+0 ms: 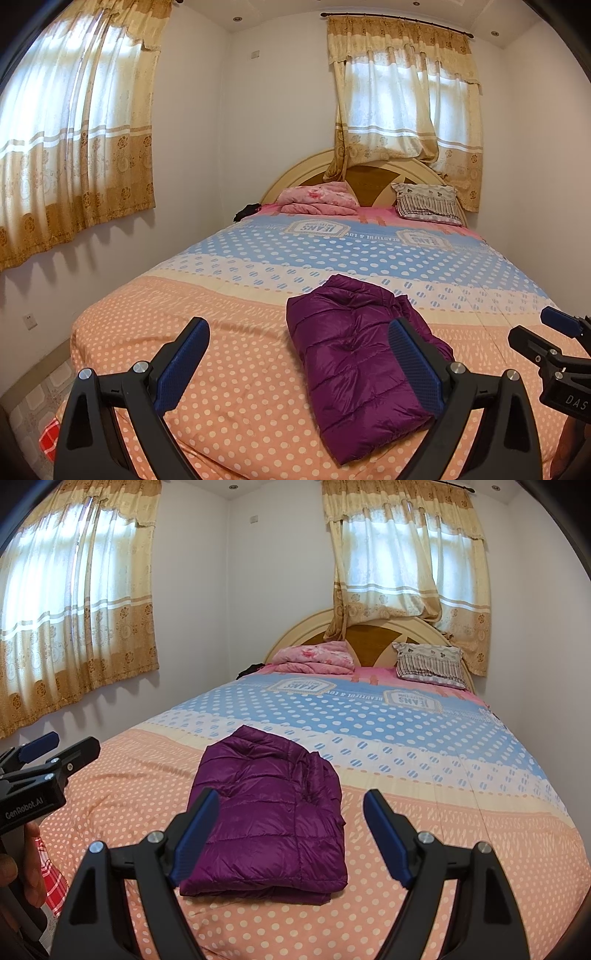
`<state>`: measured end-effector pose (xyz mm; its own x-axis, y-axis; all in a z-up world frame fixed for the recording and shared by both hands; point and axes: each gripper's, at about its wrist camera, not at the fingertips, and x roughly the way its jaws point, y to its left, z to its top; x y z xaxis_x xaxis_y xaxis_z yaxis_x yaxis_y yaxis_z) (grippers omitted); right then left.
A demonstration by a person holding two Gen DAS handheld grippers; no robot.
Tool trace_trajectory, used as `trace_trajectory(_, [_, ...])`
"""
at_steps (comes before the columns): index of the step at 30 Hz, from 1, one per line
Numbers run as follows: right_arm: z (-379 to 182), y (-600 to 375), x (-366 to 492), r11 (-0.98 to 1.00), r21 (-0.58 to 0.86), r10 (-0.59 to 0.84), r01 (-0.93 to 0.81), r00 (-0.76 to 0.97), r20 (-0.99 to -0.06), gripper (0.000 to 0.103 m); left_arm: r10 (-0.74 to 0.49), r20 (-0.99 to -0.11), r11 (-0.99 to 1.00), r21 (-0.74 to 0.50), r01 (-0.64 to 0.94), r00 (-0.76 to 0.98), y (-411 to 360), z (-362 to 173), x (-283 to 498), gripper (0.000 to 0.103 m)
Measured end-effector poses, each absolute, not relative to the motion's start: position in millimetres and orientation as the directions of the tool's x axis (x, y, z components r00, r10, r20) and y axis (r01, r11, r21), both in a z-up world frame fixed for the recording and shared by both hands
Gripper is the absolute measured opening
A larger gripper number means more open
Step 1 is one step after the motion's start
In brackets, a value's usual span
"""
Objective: Fold large clothes
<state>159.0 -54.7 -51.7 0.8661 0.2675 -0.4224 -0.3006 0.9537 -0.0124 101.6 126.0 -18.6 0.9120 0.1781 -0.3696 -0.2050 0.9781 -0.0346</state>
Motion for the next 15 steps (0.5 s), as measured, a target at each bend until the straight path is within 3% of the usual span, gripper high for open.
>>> trace_trajectory(15, [-51.5, -56.4, 156.1, 0.951, -0.016, 0.274, -0.308, 0.869, -0.413, 0.083, 0.202, -0.377, 0.972, -0.034, -0.231, 0.904, 128.1, -20.3, 104.7, 0.098])
